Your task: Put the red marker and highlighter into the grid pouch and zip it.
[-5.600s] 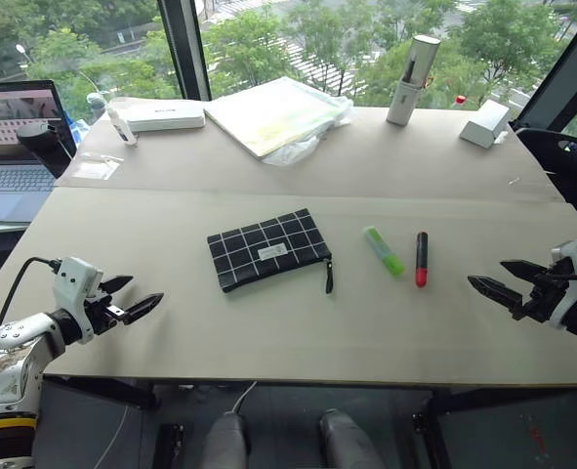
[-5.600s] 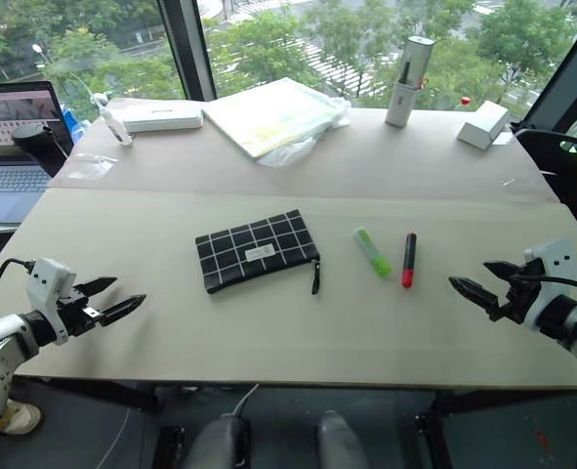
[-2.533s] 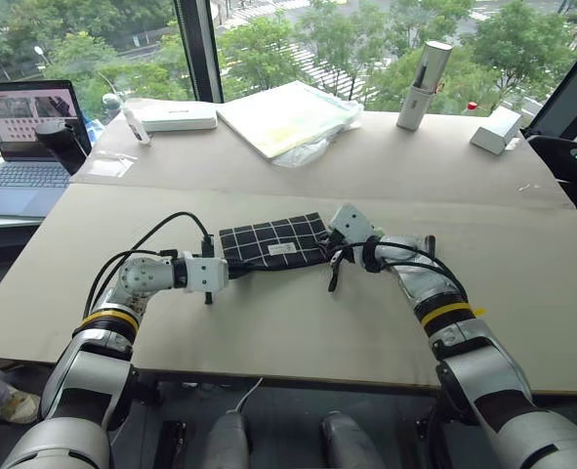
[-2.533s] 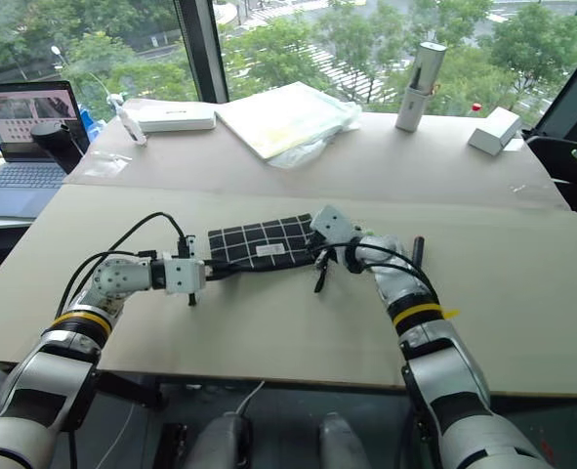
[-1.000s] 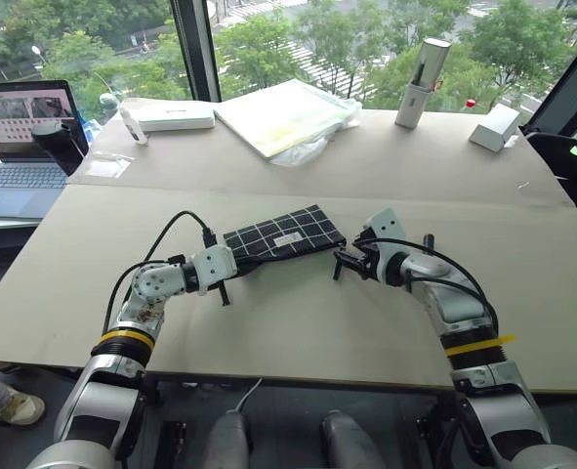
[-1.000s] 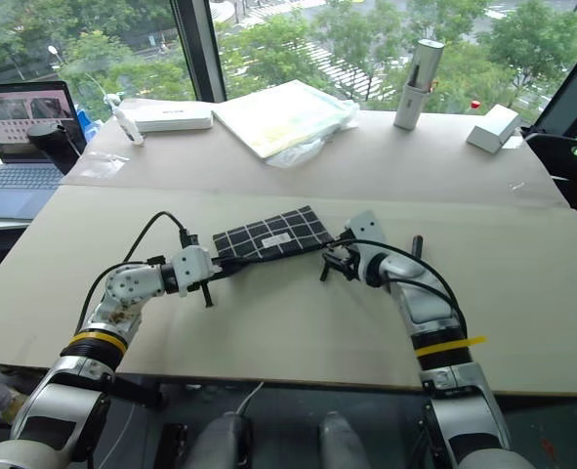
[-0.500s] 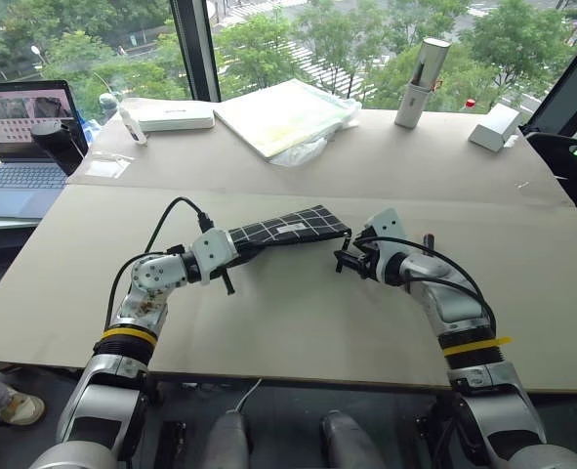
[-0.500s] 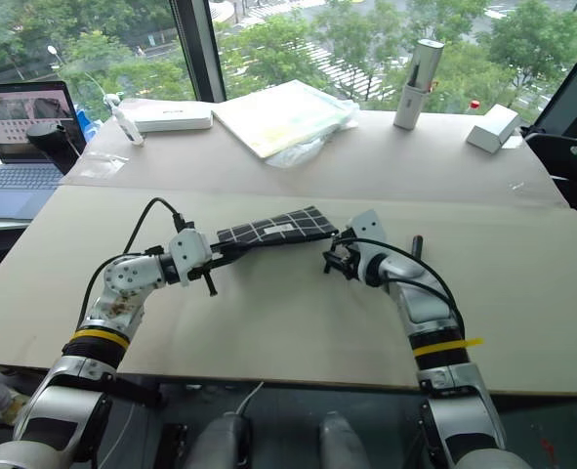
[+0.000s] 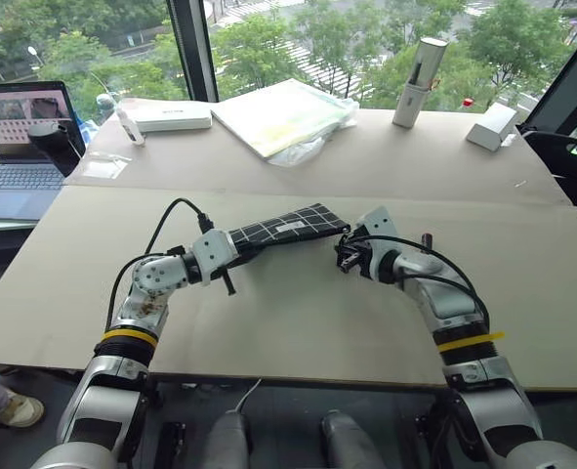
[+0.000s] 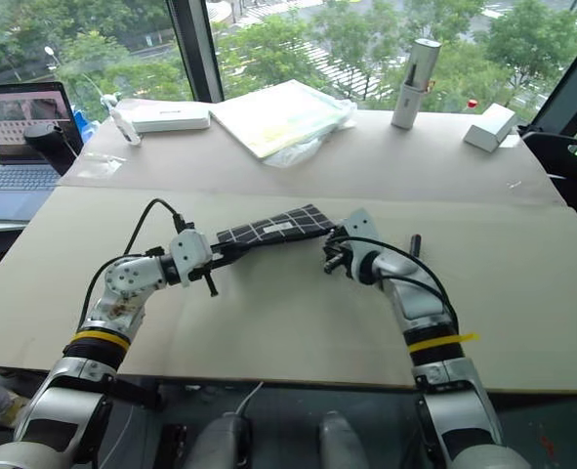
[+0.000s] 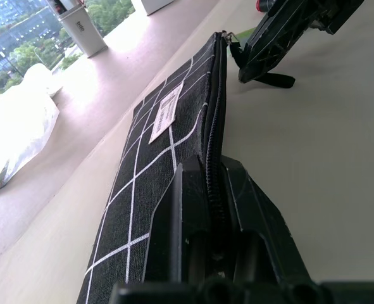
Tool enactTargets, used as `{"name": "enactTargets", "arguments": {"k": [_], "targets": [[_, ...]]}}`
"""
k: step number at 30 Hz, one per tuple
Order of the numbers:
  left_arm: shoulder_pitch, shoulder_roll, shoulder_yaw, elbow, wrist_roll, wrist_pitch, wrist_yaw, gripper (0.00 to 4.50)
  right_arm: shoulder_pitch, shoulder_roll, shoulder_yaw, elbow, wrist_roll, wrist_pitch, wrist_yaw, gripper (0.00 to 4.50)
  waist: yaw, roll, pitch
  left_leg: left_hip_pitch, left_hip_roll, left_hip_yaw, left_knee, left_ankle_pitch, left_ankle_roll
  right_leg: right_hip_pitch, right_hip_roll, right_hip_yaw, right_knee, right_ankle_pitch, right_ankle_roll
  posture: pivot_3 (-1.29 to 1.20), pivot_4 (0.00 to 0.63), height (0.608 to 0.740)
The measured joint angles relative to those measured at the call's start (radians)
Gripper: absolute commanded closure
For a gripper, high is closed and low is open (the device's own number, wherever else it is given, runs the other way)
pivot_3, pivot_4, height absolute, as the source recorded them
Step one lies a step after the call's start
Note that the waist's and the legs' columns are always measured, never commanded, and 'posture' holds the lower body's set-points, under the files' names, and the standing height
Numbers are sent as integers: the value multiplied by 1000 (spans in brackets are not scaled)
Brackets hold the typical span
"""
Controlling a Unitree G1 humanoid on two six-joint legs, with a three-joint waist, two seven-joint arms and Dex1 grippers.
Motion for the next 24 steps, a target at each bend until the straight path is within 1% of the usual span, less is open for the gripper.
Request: {"name": "enactTargets", "arguments": {"k": [4, 11, 16, 23, 24], "targets": [[0, 0, 0, 0, 0, 0, 1, 4500, -14, 8, 37, 3, -12, -9, 24, 4430, 0, 0, 0, 0, 0, 0, 0, 0, 0, 0, 0, 0, 0, 0, 0, 0, 150, 736], [0, -9, 0, 0, 6, 0, 4, 4500, -68, 63, 150, 7, -58, -25, 96, 4430, -3, 0, 0, -1, 0, -1, 0, 0, 0, -1, 0, -1, 0, 0, 0, 0, 150, 736], [0, -10, 1, 1, 9, 0, 4, 4500, -107, 94, 171, 42, -80, -55, 114, 4430, 2, 0, 0, -1, 0, -1, 0, 0, 0, 0, 0, -2, 0, 0, 0, 0, 150, 736], [0, -10, 0, 2, 11, 1, 2, 4500, -111, 112, 217, -6, -66, -53, 240, 4430, 2, 1, 0, -2, 0, -3, 0, 0, 0, -1, 0, -3, 0, 0, 0, 0, 150, 736], [0, -11, 0, 2, 11, 1, 1, 4500, -109, 112, 221, -19, -62, -52, 255, 4150, 2, 1, 0, -2, 0, -3, 0, 0, 0, -1, 0, -3, 0, 0, 0, 0, 150, 736]]}}
